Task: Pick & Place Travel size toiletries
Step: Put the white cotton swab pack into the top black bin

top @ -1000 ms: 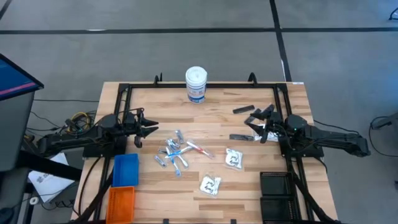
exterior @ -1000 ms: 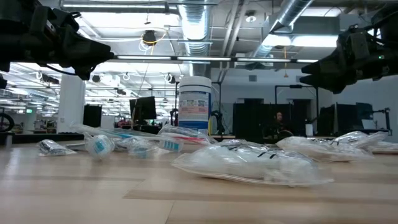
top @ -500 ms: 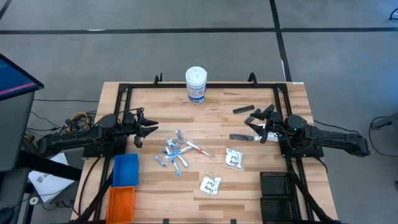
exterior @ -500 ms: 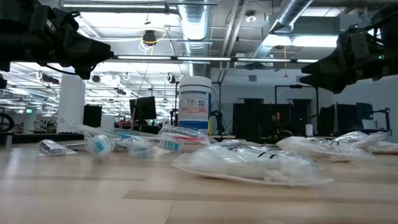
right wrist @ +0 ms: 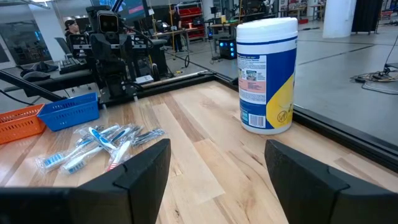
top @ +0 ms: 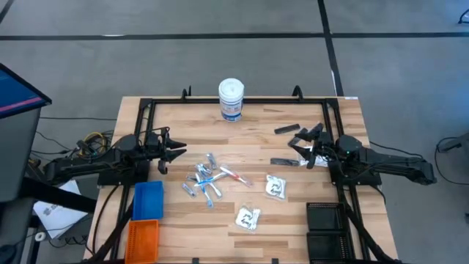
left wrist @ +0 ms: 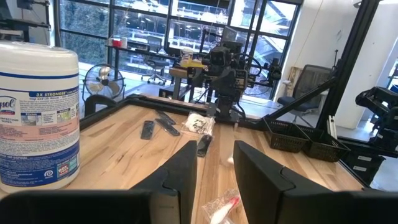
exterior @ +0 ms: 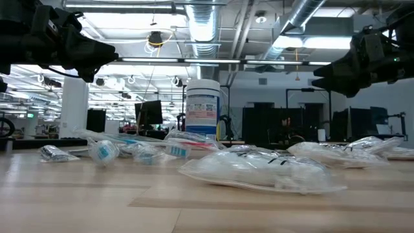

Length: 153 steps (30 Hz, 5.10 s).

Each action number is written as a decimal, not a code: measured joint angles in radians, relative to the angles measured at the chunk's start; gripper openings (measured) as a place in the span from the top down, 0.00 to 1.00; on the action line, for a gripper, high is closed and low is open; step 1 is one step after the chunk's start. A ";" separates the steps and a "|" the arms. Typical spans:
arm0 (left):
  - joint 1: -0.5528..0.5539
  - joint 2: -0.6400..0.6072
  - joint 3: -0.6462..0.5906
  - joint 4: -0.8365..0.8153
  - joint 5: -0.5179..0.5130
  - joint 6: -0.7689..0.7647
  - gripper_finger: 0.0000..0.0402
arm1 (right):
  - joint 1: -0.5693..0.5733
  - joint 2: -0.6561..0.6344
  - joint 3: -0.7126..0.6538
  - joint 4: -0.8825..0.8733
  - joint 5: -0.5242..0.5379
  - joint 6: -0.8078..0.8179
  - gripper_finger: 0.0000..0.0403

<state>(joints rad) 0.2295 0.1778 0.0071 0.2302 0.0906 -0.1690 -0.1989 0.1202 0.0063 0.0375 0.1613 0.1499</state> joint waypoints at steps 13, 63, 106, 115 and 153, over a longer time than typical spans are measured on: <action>0.000 0.000 0.000 0.004 0.000 0.000 0.75 | 0.000 0.000 0.000 0.000 0.000 0.000 0.37; -0.001 0.648 0.421 0.662 0.268 0.165 0.75 | 0.000 0.000 0.000 0.000 0.000 0.000 0.37; -0.018 0.496 0.408 0.692 0.317 -0.021 0.75 | 0.113 0.021 0.000 0.550 -0.010 0.327 0.37; -0.054 0.496 0.408 0.693 0.317 -0.020 0.75 | 0.216 0.244 0.042 0.555 0.060 0.222 0.37; -0.057 0.517 0.408 0.705 0.314 -0.031 0.75 | 0.777 1.747 1.205 -0.934 0.224 0.420 0.37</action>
<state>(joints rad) 0.1722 0.6949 0.4152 0.9353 0.4046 -0.1997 0.5778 1.8675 1.2110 -0.8963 0.3852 0.5698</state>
